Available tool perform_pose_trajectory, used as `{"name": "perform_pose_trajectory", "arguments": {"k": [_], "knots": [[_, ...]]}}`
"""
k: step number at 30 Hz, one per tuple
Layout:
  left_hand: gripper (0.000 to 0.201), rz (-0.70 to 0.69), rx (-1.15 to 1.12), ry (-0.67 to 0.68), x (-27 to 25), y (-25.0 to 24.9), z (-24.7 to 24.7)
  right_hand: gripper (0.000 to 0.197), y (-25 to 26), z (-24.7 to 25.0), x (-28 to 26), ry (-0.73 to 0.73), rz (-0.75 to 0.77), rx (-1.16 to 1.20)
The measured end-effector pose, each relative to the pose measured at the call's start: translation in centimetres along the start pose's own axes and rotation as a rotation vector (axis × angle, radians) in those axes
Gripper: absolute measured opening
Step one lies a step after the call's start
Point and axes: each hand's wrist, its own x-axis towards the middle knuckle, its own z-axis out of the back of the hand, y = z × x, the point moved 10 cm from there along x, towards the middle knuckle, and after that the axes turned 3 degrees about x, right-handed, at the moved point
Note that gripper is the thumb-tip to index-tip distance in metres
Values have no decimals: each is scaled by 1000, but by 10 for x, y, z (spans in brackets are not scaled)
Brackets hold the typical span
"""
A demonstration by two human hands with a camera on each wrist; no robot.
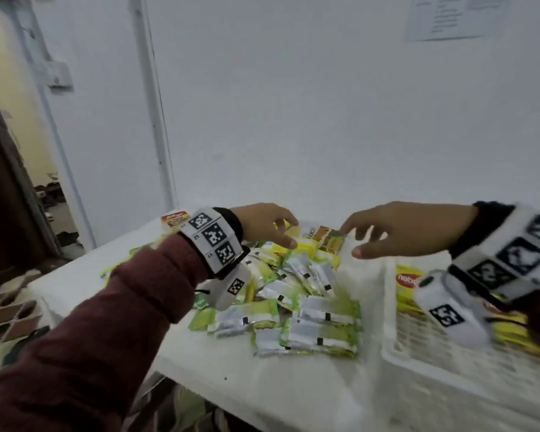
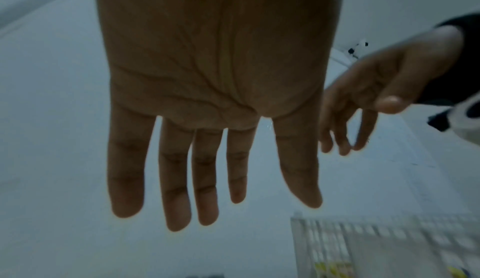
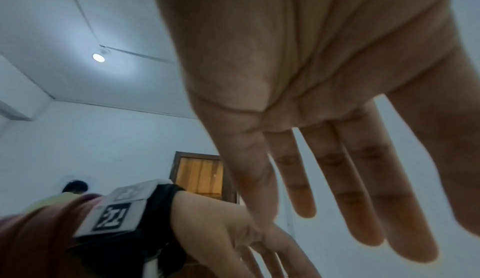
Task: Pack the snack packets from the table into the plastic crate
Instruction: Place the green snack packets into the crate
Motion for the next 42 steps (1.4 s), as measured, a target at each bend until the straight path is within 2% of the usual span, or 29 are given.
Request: {"name": "perform_pose_trajectory", "arguments": {"k": [4,7,11,13,16,18,22,24,26,30,33,36,38,40,42], "knots": [[58,37,38,137,-7,50,-49,47,51,-21,66,6,-53,-68],[69,51,94,236,-11,62,-88,59,54,-62,96,167,-168,-93],[85,7,196,357,-14,63,-141,77,28,-127,108,355,-314,-136],[93,14,275,367,-15,66,-160,86,9,-156,107,349,-380,-178],[102,22,391,320,-18,64,-173,93,-15,-178,113,255,-414,-261],[100,26,416,276,-16,61,-173,95,-20,-190,115,260,-441,-250],[75,8,430,301,-8,59,-178,58,-12,-192,113,284,-486,-166],[62,-24,485,323,-8,56,-180,63,-16,-202,112,331,-518,-142],[55,-58,515,302,-7,52,-180,71,-17,-207,114,308,-519,-109],[56,-92,507,247,-4,51,-175,71,-23,-215,112,318,-552,-35],[58,-98,419,206,-2,56,-164,58,-22,-199,108,247,-573,43],[59,-135,333,160,6,58,-145,31,-34,-170,106,65,-624,221],[61,-182,296,145,15,52,-134,34,-49,-151,109,-81,-656,341],[63,-227,301,182,24,45,-134,46,-65,-142,115,-198,-685,445],[62,-230,352,243,33,43,-143,55,-77,-145,118,-230,-734,520]]}}
